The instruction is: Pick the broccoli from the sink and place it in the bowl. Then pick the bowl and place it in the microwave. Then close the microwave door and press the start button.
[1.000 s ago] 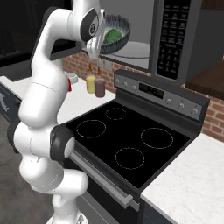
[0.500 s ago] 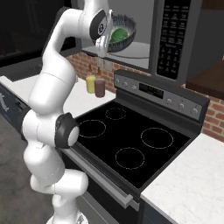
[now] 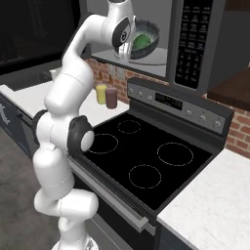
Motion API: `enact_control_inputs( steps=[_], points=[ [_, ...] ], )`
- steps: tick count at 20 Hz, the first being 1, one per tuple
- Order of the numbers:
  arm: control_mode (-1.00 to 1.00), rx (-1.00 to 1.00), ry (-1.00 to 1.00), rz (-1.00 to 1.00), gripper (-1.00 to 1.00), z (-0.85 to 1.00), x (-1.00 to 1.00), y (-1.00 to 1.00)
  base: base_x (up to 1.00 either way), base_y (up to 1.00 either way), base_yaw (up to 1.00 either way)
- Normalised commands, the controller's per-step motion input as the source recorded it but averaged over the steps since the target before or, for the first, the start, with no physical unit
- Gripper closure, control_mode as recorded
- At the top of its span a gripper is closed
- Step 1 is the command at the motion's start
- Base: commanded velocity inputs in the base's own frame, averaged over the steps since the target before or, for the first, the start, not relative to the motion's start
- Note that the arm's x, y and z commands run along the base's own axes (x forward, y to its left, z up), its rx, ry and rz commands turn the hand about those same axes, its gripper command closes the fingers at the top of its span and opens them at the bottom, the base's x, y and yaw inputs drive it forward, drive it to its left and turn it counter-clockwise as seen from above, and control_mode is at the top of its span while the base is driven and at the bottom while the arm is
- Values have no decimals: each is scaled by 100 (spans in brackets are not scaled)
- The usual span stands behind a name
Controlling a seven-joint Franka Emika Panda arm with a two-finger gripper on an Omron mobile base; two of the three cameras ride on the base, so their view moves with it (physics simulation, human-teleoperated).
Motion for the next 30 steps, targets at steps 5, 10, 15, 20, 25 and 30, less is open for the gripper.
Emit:
enact_control_inputs(
  steps=[5,10,15,20,25,30],
  points=[
    [-100,0,0,0,100,-14,54,-20,0,0,0],
    [-100,0,0,0,100,-9,45,-18,0,0,0],
    [-100,0,0,0,100,-20,34,-4,0,0,0],
    [-100,-3,-9,0,-100,-30,3,15,0,0,0],
    [-100,0,-9,0,-100,-16,2,1,0,0,0],
    [-100,0,-25,0,-100,-5,0,1,0,0,0]
  ],
)
